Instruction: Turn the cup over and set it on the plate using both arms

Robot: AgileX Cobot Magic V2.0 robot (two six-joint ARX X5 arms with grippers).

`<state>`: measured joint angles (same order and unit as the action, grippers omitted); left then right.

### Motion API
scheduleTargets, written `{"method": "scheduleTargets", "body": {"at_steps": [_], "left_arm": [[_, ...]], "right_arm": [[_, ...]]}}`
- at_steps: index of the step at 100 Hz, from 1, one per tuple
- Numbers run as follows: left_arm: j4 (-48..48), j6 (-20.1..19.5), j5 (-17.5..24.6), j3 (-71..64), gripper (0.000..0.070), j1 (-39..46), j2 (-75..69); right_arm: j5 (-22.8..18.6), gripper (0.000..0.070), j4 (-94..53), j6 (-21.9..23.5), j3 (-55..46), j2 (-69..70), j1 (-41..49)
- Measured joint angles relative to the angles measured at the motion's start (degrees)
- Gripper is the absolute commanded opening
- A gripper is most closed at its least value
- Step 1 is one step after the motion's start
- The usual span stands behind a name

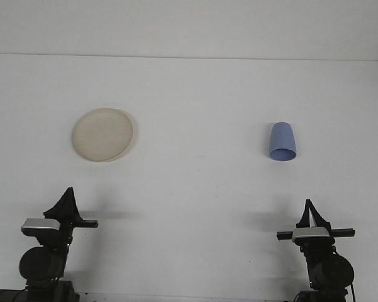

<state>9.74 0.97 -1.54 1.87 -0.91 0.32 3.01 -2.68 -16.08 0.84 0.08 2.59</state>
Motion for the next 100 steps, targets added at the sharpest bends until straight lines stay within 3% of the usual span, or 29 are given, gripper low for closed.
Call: {"method": "scheduleTargets", "body": {"at_steps": [75,90,100], "left_arm": [[0.00,0.00,0.00,0.00,0.0014,0.00,0.00],[0.00,0.00,0.00,0.00,0.0014,0.00,0.00],[0.00,0.00,0.00,0.00,0.0014,0.00,0.00]], "right_arm": [[-0.28,0.0003,0.04,0.11,0.00,0.00,-0.02],[-1.55,0.0003,0.44,3.34,0.00,0.00,0.00],[-1.53,0.0003,1.03,8.61,0.00,0.00,0.00]]}}
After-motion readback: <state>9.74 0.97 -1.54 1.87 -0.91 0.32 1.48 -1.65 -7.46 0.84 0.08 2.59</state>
